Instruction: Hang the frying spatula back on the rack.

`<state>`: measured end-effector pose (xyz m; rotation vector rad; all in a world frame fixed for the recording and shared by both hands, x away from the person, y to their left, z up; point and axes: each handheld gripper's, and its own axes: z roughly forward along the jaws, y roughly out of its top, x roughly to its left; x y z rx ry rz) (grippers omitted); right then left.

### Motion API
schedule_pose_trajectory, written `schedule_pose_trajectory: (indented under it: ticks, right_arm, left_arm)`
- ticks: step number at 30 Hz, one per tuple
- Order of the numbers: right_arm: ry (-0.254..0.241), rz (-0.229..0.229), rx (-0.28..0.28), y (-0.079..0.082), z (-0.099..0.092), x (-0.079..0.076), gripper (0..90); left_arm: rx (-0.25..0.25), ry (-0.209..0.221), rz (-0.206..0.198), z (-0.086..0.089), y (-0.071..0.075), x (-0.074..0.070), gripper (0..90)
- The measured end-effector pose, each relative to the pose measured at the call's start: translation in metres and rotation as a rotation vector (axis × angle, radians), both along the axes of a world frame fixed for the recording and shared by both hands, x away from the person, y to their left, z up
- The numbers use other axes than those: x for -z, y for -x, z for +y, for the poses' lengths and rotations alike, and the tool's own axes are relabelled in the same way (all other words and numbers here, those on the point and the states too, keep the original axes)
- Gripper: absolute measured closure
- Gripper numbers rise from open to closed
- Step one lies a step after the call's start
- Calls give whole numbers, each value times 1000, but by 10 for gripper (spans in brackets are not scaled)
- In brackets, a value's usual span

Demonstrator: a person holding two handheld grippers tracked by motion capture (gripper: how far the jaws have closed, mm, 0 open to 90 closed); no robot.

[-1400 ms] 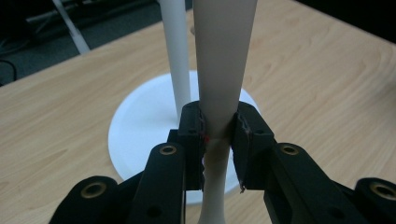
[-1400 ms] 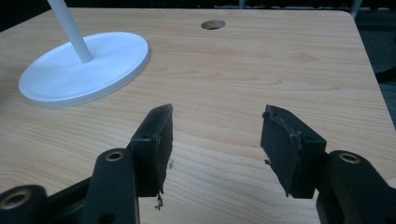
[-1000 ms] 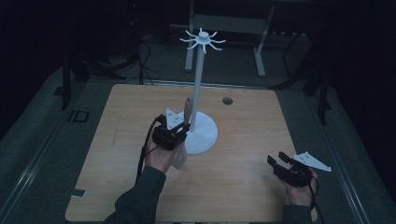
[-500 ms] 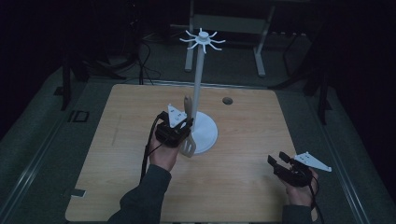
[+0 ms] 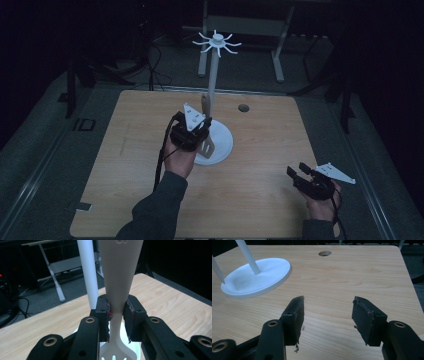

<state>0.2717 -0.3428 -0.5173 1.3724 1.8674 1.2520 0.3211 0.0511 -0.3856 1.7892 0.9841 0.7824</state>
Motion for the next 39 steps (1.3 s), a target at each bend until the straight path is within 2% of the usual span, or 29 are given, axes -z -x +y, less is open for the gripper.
schedule_pose_trajectory:
  ticks: [15,22,39]
  right_arm:
    - [-5,1,2,0,-1,0,427]
    - [-8,4,3,0,-1,1,427]
    - [-7,9,2,-1,-1,2,427]
  left_arm:
    - [-56,17,-75,-8,-1,-21,751]
    - [-78,5,-112,-14,1,-29,751]
    - [-113,-5,-137,-20,0,-42,751]
